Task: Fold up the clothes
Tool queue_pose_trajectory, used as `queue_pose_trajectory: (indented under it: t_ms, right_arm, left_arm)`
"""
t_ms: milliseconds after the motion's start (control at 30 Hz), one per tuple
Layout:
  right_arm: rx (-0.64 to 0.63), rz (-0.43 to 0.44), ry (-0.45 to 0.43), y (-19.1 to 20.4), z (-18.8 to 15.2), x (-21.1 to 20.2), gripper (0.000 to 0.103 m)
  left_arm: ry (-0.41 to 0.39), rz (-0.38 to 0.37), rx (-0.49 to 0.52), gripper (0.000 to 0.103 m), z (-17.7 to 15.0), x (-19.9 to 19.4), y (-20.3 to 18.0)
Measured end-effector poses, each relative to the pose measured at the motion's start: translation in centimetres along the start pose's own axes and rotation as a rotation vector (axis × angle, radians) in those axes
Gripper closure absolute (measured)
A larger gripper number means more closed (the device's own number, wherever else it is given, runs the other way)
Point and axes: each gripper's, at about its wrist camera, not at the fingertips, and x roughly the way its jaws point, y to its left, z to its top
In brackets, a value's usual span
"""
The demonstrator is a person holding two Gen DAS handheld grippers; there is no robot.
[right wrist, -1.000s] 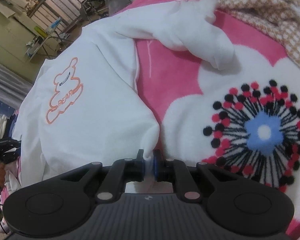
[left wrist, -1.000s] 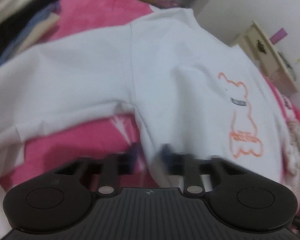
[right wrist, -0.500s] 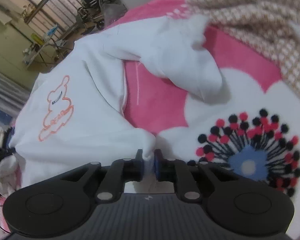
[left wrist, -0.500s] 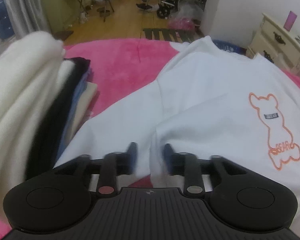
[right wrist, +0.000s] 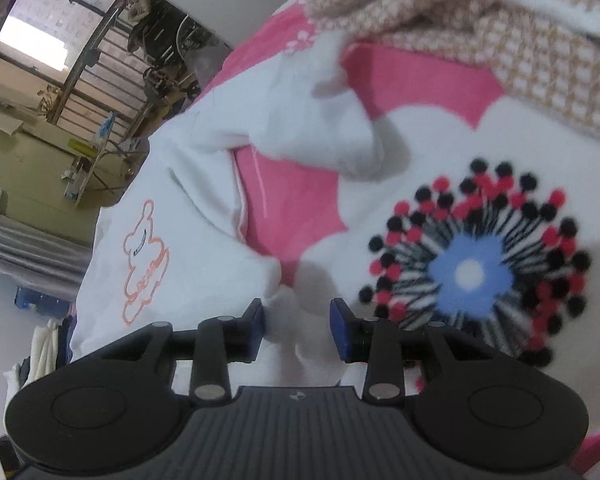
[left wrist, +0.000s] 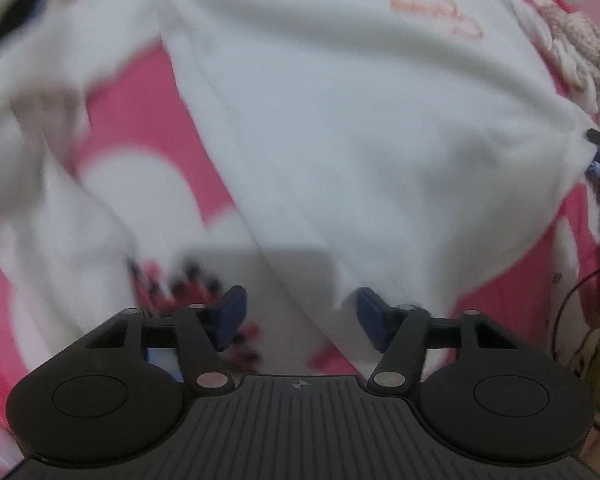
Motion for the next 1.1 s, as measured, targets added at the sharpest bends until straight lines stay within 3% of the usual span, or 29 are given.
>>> queue_pose_trajectory:
  t_ms: [133, 233, 300, 400, 500, 600, 667, 800, 867, 967, 1000, 1033, 1100]
  right_arm:
    - [-0.065, -0.038, -0.048, 1.5, -0.4, -0.5, 0.069]
    - [-0.314, -0.030, -0.134, 6.1, -0.9, -2.3, 0.069]
    - [-0.531, 0.088, -0.120, 10.4, -1.7, -2.7, 0.069]
    - [-0.859, 0.287, 0.086, 17.1, -4.4, 0.2, 0.069]
    - [-1.214, 0.395, 0.283, 22.7, -10.1, 4.5, 0.069]
    - [-1.484, 0.491, 0.439, 25.3, -16.3, 7.6, 0.070]
    - [-1.618, 0.524, 0.473, 25.7, -19.2, 8.6, 0.070]
    - [-1.780, 0.524, 0.491, 25.2, -22.4, 9.5, 0.070]
    - [-1.802, 0.531, 0.502, 25.2, -23.1, 9.3, 0.070]
    - [-1.868, 0.498, 0.459, 24.9, -24.0, 9.2, 0.071]
    - [-1.894, 0.483, 0.441, 24.8, -24.3, 9.1, 0.075]
    - [-1.893, 0.470, 0.431, 24.8, -24.3, 9.2, 0.095]
    - [-1.797, 0.459, 0.434, 25.3, -23.2, 9.4, 0.100]
  left_arm:
    - [0.017, -0.053, -0.092, 0.050, -0.6, 0.4, 1.5]
    - [-0.016, -0.056, -0.131, 0.050, -0.7, -0.6, 3.0]
    - [-0.042, -0.053, -0.146, 0.050, -0.7, -1.4, 3.8]
    - [-0.080, -0.049, -0.157, 0.050, -0.9, -2.1, 4.9]
    - [-0.114, -0.069, -0.163, 0.050, -0.9, -3.1, 5.2]
    - [-0.146, -0.083, -0.141, 0.050, -1.4, -3.3, 5.1]
    - [-0.155, -0.101, -0.119, 0.050, -1.7, -3.2, 4.9]
    - [-0.141, -0.135, -0.096, 0.051, -1.9, -2.3, 4.7]
    - [-0.134, -0.149, -0.085, 0.051, -2.0, -1.9, 4.6]
    - [-0.170, -0.153, -0.010, 0.051, -2.6, -2.4, 3.8]
    - [-0.189, -0.153, 0.030, 0.050, -2.9, -2.8, 3.3]
    - [-0.202, -0.152, 0.076, 0.049, -3.2, -3.1, 2.6]
    - [-0.227, -0.148, 0.169, 0.046, -3.7, -3.6, 1.2]
